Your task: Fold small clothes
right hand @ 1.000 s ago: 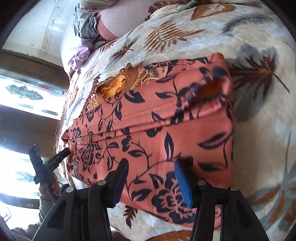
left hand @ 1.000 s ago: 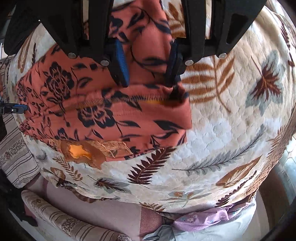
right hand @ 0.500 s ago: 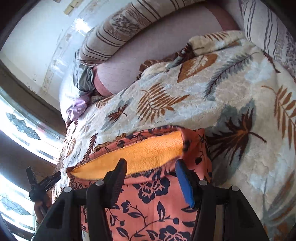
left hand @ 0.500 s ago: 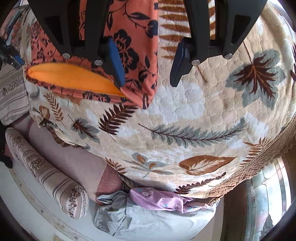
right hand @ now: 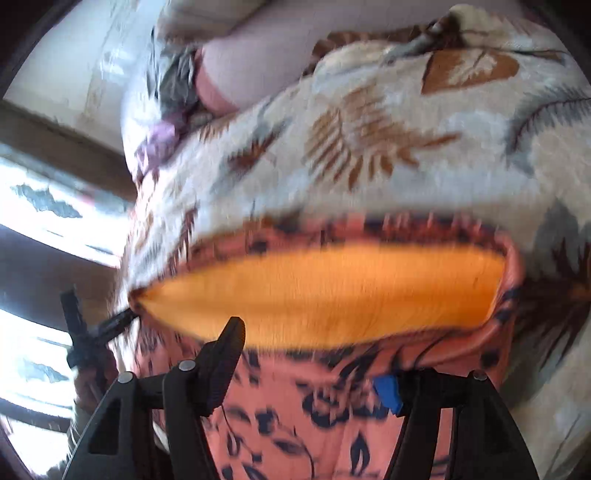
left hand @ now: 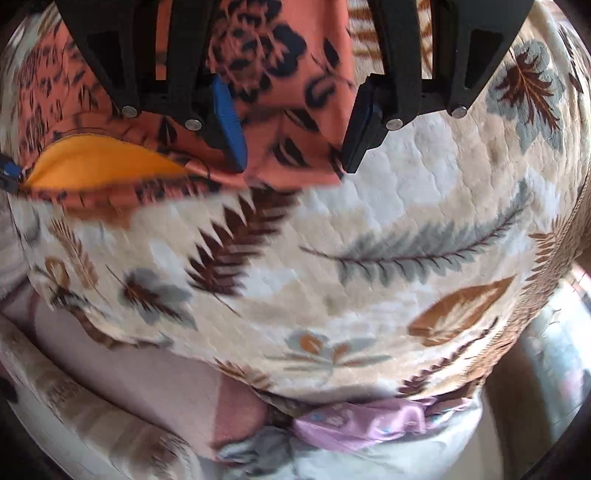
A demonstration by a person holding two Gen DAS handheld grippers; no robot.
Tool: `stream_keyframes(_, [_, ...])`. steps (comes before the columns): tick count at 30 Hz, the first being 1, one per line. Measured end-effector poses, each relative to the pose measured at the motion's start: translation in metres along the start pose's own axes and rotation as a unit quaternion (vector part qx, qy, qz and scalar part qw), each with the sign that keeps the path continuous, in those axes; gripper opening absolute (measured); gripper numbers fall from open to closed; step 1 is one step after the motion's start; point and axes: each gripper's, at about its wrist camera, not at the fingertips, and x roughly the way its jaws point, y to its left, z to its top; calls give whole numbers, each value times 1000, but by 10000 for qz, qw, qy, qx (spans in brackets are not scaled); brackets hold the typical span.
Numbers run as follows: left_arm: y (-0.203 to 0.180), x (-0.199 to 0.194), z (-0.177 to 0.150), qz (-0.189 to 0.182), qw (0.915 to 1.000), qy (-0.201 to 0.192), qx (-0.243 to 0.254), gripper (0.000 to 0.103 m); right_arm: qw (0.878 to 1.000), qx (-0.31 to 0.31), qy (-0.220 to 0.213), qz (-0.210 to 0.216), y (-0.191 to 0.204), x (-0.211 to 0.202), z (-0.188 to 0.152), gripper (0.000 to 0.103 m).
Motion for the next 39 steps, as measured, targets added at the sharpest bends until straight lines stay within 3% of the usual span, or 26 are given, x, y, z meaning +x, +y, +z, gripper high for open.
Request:
stream_keyframes(2, [20,8,12,40,9975,6,-712,54,9915,943,-889,-71,-30,-16,20,67])
stream_keyframes(4, [36,5,10,-236,9931,122,-1138,54,9805,1535,-1227,-96,-49,-27,19,67])
stream_keyframes(5, [40,-2,4,-327,9930,50,-1135,54,9804,1479,-1300,-25,-49,-33,13,67])
stream_keyframes(8, [40,-32,-22,-226,9974,-214,-653,54,9898,828,-1156,-83,-32,-50,-20,67])
stream_keyframes(11, [35,-63,-65,-486,9979,-264,-330,59,9917,662,-1078,-240,-28,-73,-73,67])
stream_keyframes(14, [24,-87,-115,-674,9972,-304,-94,62,9861,1204,-1121,-216,-40,-98,-138,69])
stream_keyframes(17, [7,-97,-154,-841,9961,-254,22,63,9788,1814,-930,205,-43,-106,-204,69])
stream_keyframes(20, [-12,-100,-173,-808,9963,-272,130,65,9710,2166,-905,447,-42,-100,-241,69])
stream_keyframes(23, [-20,-101,-177,-751,9969,-238,72,65,9526,2772,-1055,673,-54,-83,-245,69])
stream_keyframes(27, [-13,-107,-188,-1061,9937,-58,-369,65,9140,3669,-1481,897,-68,-67,-238,69])
stream_keyframes(28, [-12,-109,-190,-1061,9936,-57,-382,65,9124,3652,-1625,885,-67,-67,-234,69])
stream_keyframes(29, [-11,-110,-192,-1043,9938,-70,-386,65,9149,3543,-1764,797,-68,-67,-229,63])
stream_keyframes(30, [-9,-112,-193,-992,9943,-62,-385,65,9119,3614,-1795,747,-72,-64,-228,25])
stream_keyframes(31, [-8,-113,-194,-968,9946,-50,-384,65,9107,3722,-1616,773,-77,-56,-227,7])
stream_keyframes(32, [-5,-116,-194,-979,9944,-52,-392,65,9111,3731,-1566,789,-79,-55,-228,8])
stream_keyframes(36, [6,-134,-188,-886,9940,-435,-480,65,9366,2814,-2086,74,-41,-98,-231,8])
stream_keyframes(37, [6,-133,-186,-878,9936,-489,-509,65,9397,2732,-2052,-119,-42,-97,-233,9])
stream_keyframes(39, [2,-121,-182,-893,9938,-369,-555,66,9473,2844,-1422,-389,-63,-73,-238,13])
